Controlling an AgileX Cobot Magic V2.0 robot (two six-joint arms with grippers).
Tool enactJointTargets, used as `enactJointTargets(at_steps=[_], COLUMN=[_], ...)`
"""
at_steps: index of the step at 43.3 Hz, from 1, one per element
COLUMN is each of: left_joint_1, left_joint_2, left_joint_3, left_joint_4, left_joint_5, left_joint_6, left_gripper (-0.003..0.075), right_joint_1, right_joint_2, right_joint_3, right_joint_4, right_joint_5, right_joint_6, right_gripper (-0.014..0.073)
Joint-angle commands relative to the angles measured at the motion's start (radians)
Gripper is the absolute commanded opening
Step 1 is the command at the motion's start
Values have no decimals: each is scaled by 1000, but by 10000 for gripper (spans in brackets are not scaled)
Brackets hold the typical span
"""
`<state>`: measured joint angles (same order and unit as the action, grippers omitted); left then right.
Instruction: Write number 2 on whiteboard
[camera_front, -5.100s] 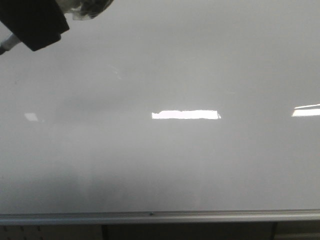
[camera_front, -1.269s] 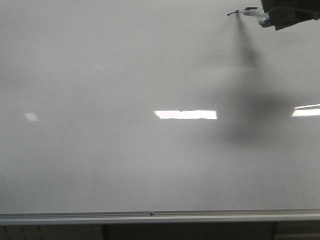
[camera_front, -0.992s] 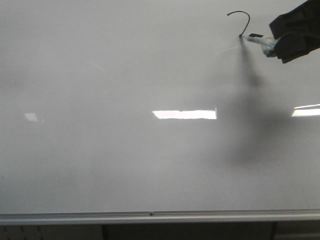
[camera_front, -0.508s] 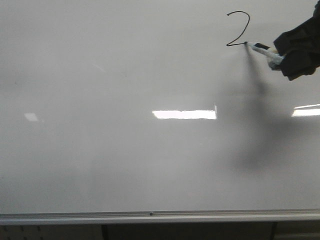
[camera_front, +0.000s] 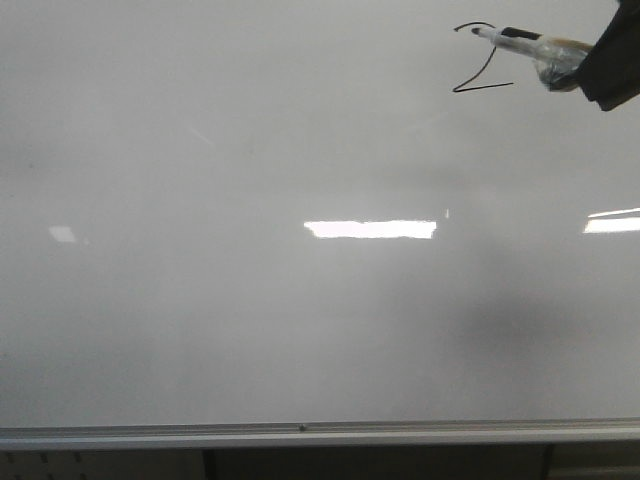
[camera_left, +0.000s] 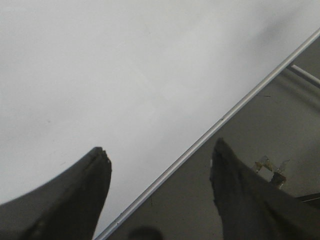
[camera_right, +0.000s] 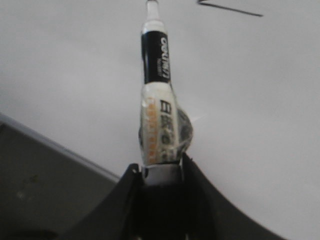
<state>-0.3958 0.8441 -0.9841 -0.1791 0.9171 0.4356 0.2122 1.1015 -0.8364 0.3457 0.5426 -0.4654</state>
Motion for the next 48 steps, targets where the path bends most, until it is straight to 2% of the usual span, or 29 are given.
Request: enactJointTargets(at_steps=[1, 7, 13, 23, 29, 36, 48], left_joint_1=[-29, -109, -237, -432, -519, -561, -570], left_joint_2=[7, 72, 154, 307, 408, 498, 576], left_joint_3=[-29, -51, -104, -222, -288, -344, -375], left_joint_4=[-70, -111, -111, -111, -111, -117, -147], left_joint_5=[-67, -20, -10, 13, 26, 22, -16], left_joint_6=[72, 144, 191, 203, 218, 247, 290], left_gripper=[429, 429, 429, 435, 504, 505, 502], right_joint_1=[31, 76, 131, 163, 163, 163, 163], right_joint_2=[-65, -70, -70, -70, -70, -70, -70], right_joint_3=[-79, -179, -225, -225, -225, -225, -225], right_joint_4=[3, 3, 27, 120, 173, 188, 188], right_joint_5=[155, 480, 642, 674, 674, 674, 673], right_joint_6=[-53, -159, -240, -351, -400, -409, -409], right_gripper=[-2, -2, -2, -2, -2, -2, -2])
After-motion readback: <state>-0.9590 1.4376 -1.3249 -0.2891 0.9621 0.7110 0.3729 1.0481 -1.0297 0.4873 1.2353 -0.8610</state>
